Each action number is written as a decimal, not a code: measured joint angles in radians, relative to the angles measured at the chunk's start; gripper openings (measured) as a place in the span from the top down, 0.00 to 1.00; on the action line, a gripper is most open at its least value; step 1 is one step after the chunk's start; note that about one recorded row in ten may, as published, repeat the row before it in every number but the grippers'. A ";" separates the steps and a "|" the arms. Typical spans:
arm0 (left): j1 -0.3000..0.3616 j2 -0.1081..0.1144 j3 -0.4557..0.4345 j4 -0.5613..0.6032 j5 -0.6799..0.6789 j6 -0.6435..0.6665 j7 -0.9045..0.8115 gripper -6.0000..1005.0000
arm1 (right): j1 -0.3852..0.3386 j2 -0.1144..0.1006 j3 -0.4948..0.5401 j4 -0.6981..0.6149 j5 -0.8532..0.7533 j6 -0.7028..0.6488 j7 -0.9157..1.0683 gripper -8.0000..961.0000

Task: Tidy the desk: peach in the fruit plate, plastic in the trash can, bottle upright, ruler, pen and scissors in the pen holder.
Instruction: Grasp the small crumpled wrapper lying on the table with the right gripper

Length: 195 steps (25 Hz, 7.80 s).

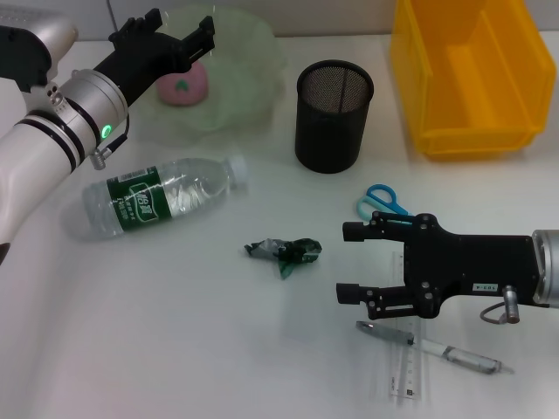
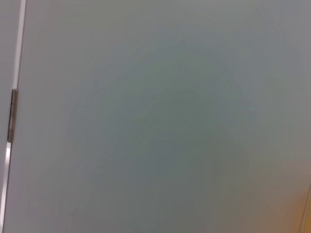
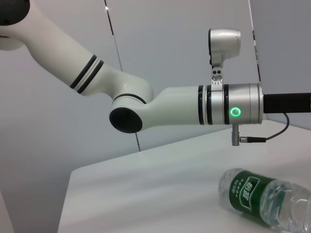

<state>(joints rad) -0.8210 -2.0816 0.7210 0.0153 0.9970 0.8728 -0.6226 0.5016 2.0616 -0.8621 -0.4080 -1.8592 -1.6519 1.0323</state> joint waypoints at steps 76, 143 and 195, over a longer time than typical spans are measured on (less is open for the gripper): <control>0.422 0.090 0.384 0.400 0.663 0.739 -0.364 0.17 | -0.009 -0.013 0.017 -0.109 0.000 0.003 0.167 0.15; 0.429 0.080 0.370 0.400 0.660 0.686 -0.351 0.18 | 0.364 0.029 -0.580 -0.203 -0.198 0.453 0.581 0.15; 0.429 0.079 0.357 0.400 0.657 0.684 -0.351 0.20 | 0.358 0.029 -0.630 -0.177 -0.179 0.531 0.568 0.71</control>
<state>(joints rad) -0.3920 -2.0026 1.0783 0.4157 1.6544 1.5570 -0.9741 0.8595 2.0908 -1.4926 -0.5851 -2.0386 -1.1209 1.5999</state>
